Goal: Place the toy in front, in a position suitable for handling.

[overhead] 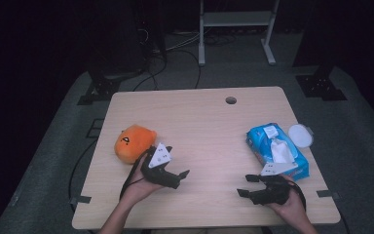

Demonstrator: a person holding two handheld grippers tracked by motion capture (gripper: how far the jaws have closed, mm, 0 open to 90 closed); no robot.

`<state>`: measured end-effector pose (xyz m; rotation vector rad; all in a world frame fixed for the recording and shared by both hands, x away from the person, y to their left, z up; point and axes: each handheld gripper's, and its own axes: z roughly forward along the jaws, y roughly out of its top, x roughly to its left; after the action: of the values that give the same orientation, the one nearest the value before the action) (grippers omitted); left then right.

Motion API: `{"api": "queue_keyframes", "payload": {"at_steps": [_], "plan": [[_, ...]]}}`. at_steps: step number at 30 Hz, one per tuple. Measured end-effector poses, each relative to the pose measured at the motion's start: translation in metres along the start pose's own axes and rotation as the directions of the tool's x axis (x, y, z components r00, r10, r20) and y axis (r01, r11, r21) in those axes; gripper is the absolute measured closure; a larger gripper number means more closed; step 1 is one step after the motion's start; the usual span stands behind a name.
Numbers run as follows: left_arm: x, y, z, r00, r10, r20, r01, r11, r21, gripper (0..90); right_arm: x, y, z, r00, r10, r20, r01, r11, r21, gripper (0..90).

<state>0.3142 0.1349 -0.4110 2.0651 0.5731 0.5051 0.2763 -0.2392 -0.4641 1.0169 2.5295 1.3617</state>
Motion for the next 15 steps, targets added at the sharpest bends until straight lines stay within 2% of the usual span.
{"api": "queue_keyframes", "payload": {"at_steps": [1, 2, 3, 5, 9, 15], "plan": [[0.0, 0.0, 0.0, 1.0, 0.0, 0.0, 0.0, 1.0, 0.0, 2.9, 0.0, 0.0, 0.0, 1.0, 0.0, 0.0, 0.0, 1.0, 0.0, 30.0], [0.009, 0.002, -0.005, 0.9998, -0.007, -0.019, 0.007, 1.0, 0.0, 2.8, 0.0, 0.0, 0.0, 1.0, 0.0, 0.001, 0.0, 1.0, 0.0, 30.0], [0.009, 0.002, -0.005, 0.9998, -0.007, -0.019, 0.007, 1.0, 0.0, 2.8, 0.0, 0.0, 0.0, 1.0, 0.0, 0.001, 0.0, 1.0, 0.0, 30.0], [0.02, 0.002, -0.012, 0.9986, -0.029, -0.044, 0.028, 0.9995, -0.018, 2.8, 0.0, 0.0, 0.0, 1.0, 0.002, -0.001, -0.002, 1.0, -0.001, 30.0], [0.04, 0.001, -0.024, 0.9943, -0.053, -0.093, 0.051, 0.9984, -0.024, 2.8, 0.001, 0.0, 0.001, 1.0, -0.002, -0.002, 0.002, 1.0, 0.004, 30.0], [0.072, -0.003, -0.042, 0.9802, -0.095, -0.174, 0.094, 0.9955, -0.012, 2.8, 0.002, 0.0, 0.003, 1.0, -0.008, -0.002, 0.008, 1.0, 0.012, 30.0]]}}
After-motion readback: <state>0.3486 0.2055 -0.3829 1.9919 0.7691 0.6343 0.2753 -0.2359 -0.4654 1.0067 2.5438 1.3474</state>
